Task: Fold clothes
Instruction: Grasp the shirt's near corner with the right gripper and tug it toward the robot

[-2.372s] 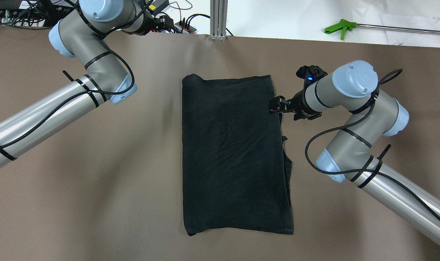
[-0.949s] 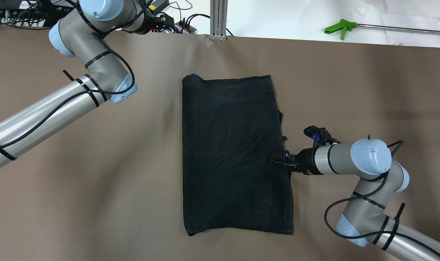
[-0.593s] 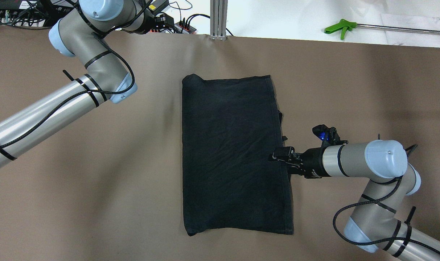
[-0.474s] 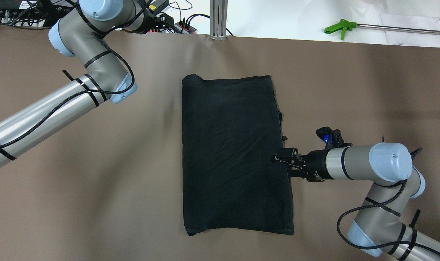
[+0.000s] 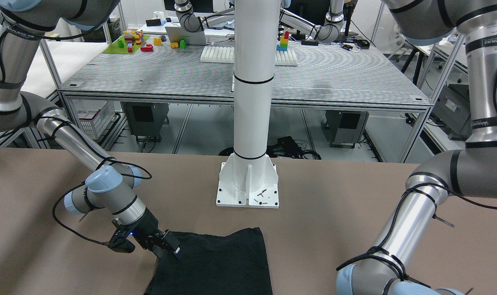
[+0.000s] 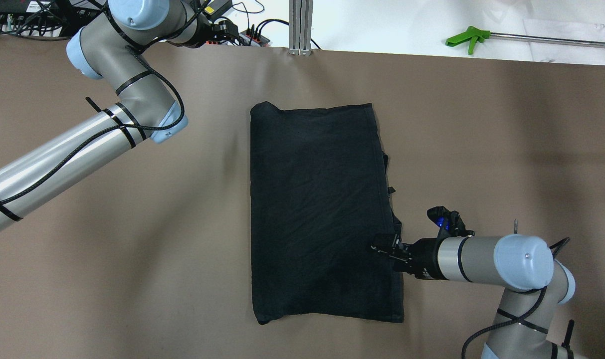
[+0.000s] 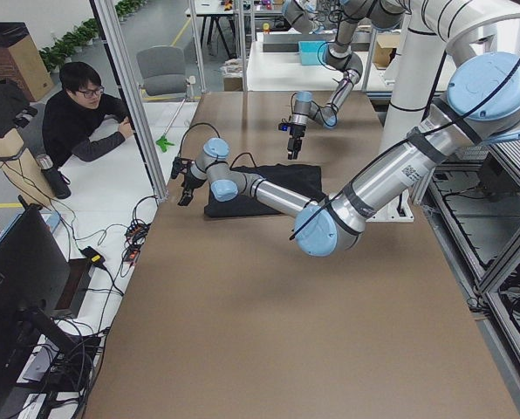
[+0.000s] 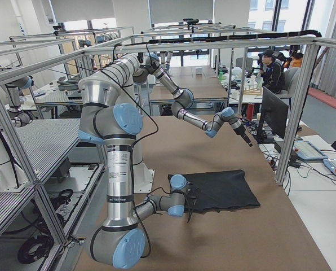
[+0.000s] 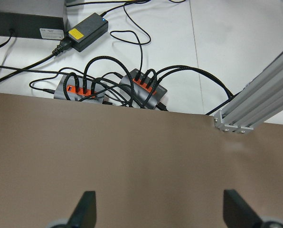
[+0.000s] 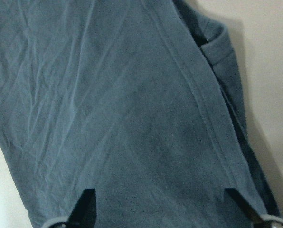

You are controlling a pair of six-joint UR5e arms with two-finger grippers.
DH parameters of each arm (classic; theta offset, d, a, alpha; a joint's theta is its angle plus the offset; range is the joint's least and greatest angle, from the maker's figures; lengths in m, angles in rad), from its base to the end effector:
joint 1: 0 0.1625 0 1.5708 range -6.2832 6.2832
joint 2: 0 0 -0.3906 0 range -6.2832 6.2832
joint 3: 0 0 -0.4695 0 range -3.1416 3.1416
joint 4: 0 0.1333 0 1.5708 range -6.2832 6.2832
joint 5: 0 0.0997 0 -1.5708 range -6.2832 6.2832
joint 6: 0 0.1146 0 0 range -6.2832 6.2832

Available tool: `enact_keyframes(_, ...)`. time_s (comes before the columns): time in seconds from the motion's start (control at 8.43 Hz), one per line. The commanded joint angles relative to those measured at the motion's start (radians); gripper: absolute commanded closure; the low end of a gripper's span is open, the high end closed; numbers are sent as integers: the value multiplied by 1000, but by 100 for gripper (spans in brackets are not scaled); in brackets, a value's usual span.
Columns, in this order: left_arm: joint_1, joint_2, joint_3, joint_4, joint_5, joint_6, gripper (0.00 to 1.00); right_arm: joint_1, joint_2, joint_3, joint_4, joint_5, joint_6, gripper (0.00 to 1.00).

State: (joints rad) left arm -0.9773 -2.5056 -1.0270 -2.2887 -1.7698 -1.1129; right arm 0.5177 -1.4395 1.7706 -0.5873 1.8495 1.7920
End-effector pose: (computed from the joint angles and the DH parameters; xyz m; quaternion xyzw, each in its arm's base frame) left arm 0.4079 -0.8024 0.1764 0.2809 0.4502 -0.1667 0.8310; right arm -0.4945 -0.3987 0.3286 -0.0194 -0.6147 0.2040 0.7617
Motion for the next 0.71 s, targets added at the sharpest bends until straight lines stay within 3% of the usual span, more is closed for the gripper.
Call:
enact_keyframes(0.0, 0, 2, 1, 0, 1, 1, 6, -85, -7, -2, -11, -98, 6, 6)
enact_keyframes(0.59, 0, 1, -1, 0, 4, 2, 6, -150, 8, -43, -34, -167, 3, 6)
